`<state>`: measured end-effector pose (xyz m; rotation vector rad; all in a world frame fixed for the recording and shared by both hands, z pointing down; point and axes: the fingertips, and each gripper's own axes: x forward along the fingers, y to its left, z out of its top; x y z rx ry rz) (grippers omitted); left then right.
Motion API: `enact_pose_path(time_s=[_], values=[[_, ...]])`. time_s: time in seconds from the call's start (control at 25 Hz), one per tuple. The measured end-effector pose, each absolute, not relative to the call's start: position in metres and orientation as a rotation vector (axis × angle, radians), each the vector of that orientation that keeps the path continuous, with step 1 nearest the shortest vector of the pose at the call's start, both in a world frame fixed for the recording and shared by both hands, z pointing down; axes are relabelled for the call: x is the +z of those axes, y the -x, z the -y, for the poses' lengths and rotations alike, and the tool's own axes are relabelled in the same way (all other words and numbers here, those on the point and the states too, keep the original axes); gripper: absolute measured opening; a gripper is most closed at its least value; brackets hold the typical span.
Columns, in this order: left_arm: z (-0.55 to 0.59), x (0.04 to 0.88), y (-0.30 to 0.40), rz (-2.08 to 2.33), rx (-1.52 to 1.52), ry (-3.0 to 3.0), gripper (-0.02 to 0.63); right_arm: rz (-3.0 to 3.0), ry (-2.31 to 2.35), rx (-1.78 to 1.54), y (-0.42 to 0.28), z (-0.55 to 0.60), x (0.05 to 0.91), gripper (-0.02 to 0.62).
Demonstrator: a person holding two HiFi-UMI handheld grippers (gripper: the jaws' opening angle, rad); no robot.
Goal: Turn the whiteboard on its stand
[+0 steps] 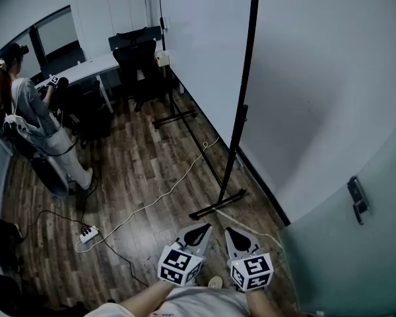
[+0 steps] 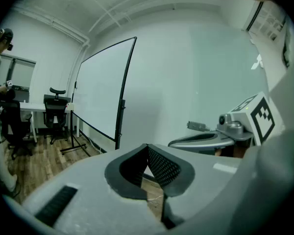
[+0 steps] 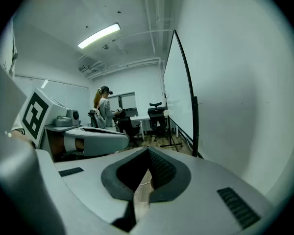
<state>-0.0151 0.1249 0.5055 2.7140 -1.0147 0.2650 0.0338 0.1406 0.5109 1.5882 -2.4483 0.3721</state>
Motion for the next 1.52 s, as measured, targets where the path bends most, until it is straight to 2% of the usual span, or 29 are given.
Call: enact_pose_path(time_s=[0.88, 1.52], values=[[-0.123, 0.506, 0.055, 0.976, 0.256, -2.726, 0.011, 2.417, -1.717, 0.446, -0.008, -0.140, 0.511, 0.006], [-0.015, 0.511, -0.004, 0.963, 0.274, -2.750, 0.011, 2.473, -1.674, 0.405, -0.059, -0.022, 0.509, 0.006]])
